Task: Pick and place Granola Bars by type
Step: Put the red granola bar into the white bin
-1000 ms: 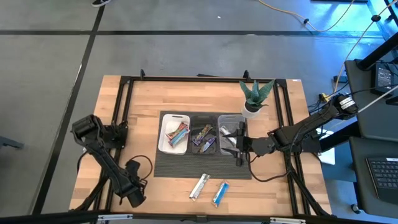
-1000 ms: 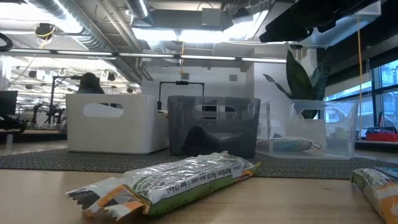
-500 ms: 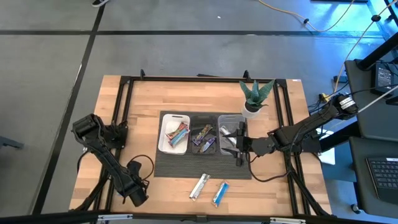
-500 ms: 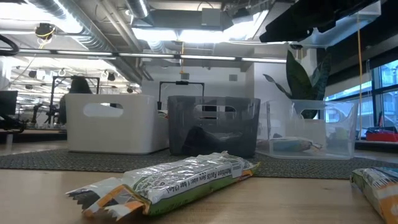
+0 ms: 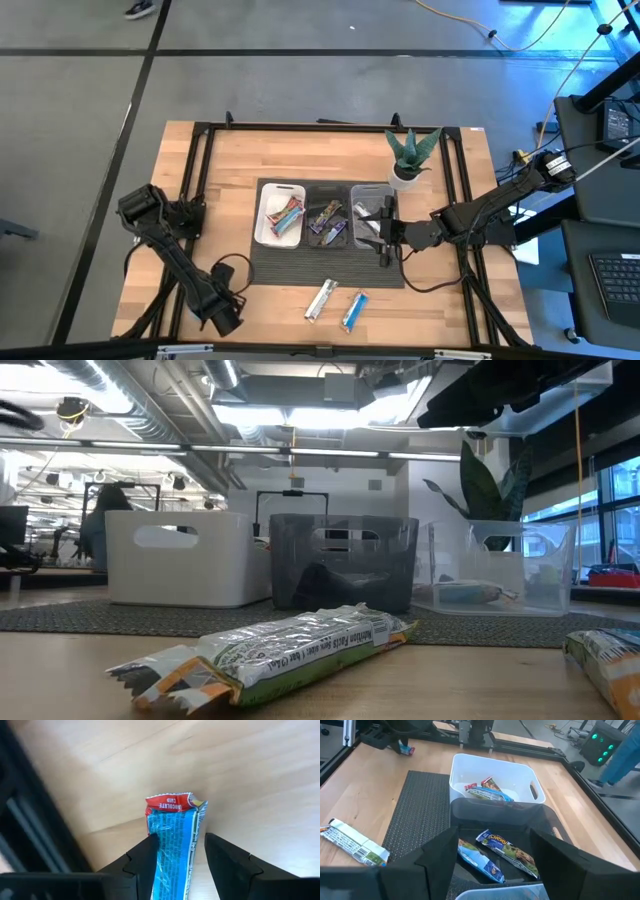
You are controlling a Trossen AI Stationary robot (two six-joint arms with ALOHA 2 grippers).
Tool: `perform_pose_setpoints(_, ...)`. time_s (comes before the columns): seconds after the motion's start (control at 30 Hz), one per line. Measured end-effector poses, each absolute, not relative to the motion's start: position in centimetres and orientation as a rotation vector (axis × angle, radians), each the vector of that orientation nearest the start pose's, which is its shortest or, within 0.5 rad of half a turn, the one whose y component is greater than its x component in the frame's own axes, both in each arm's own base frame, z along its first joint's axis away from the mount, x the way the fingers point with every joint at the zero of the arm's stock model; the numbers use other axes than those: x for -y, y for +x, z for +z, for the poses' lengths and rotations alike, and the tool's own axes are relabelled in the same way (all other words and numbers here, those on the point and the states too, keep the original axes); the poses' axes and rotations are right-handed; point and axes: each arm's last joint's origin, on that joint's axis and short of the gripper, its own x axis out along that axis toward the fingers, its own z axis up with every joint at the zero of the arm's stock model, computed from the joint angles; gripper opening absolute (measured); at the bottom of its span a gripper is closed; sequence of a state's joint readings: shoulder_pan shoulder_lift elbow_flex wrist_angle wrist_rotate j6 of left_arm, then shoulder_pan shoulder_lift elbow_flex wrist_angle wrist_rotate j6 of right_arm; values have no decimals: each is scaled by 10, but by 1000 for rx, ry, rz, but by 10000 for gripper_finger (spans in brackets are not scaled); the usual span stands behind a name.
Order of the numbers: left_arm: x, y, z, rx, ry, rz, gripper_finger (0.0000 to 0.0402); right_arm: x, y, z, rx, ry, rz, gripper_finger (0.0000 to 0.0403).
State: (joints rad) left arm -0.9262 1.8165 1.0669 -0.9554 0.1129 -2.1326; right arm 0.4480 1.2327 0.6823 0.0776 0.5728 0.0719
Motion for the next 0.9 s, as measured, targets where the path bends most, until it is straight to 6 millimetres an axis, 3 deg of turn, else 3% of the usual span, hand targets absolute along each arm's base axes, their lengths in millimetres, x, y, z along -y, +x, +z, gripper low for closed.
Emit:
perform_pose_setpoints(0.37,233,189,147,-1351,-769,916,153,-96,236,234,-408,-162,-137,248)
perform_pose_setpoints(0.9,230,190,146,-1448,-746,894,154,-96,236,234,-408,-162,-137,248)
